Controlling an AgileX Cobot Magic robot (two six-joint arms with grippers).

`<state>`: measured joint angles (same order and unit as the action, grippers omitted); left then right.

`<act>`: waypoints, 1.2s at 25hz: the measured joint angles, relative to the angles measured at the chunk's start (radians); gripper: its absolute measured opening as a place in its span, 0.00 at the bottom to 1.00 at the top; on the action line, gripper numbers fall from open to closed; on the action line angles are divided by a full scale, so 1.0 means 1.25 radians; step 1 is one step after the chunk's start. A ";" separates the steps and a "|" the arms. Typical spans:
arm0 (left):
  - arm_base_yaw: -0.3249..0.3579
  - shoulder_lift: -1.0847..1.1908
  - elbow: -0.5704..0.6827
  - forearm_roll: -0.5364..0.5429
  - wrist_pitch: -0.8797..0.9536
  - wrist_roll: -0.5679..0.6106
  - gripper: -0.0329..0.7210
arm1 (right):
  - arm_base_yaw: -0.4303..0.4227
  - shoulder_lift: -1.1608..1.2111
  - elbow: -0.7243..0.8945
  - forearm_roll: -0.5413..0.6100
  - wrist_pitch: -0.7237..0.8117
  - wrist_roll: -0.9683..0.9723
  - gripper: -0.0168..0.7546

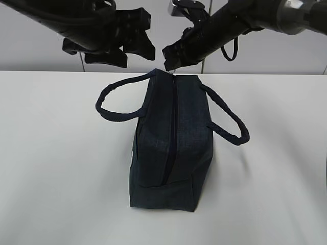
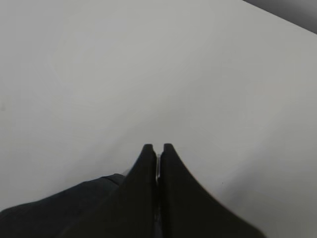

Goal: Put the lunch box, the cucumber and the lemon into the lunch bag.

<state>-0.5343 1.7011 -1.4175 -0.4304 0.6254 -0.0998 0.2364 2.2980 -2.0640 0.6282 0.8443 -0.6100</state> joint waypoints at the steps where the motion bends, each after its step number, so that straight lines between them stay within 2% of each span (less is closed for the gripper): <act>1: 0.005 0.021 -0.024 -0.019 0.034 0.012 0.64 | 0.000 0.000 0.000 -0.001 0.004 0.001 0.02; 4: 0.017 0.079 -0.082 -0.063 0.107 0.047 0.64 | 0.000 0.000 0.000 -0.001 0.007 0.002 0.02; 10: 0.017 0.162 -0.159 -0.095 0.174 0.070 0.64 | 0.000 0.000 0.000 -0.001 0.009 0.002 0.02; 13: 0.017 0.189 -0.169 -0.102 0.178 0.075 0.59 | 0.000 0.000 0.000 -0.007 0.010 0.002 0.02; 16: 0.019 0.211 -0.172 -0.115 0.179 0.086 0.48 | 0.000 0.000 0.000 -0.026 0.012 0.002 0.02; 19: 0.021 0.225 -0.172 -0.121 0.179 0.098 0.29 | 0.000 0.000 0.000 -0.033 0.015 0.003 0.02; 23: 0.021 0.226 -0.172 -0.120 0.179 0.124 0.09 | 0.000 0.000 0.000 -0.040 0.016 0.003 0.02; 25: 0.021 0.226 -0.172 -0.120 0.179 0.131 0.05 | 0.000 0.000 0.000 -0.042 0.017 0.003 0.02; 30: 0.021 0.226 -0.172 -0.120 0.194 0.172 0.04 | 0.000 0.000 0.000 -0.043 0.023 0.003 0.02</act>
<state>-0.5079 1.9832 -1.6330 -0.5808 0.8676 0.1149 0.2364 2.2980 -2.0640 0.5744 0.8731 -0.6061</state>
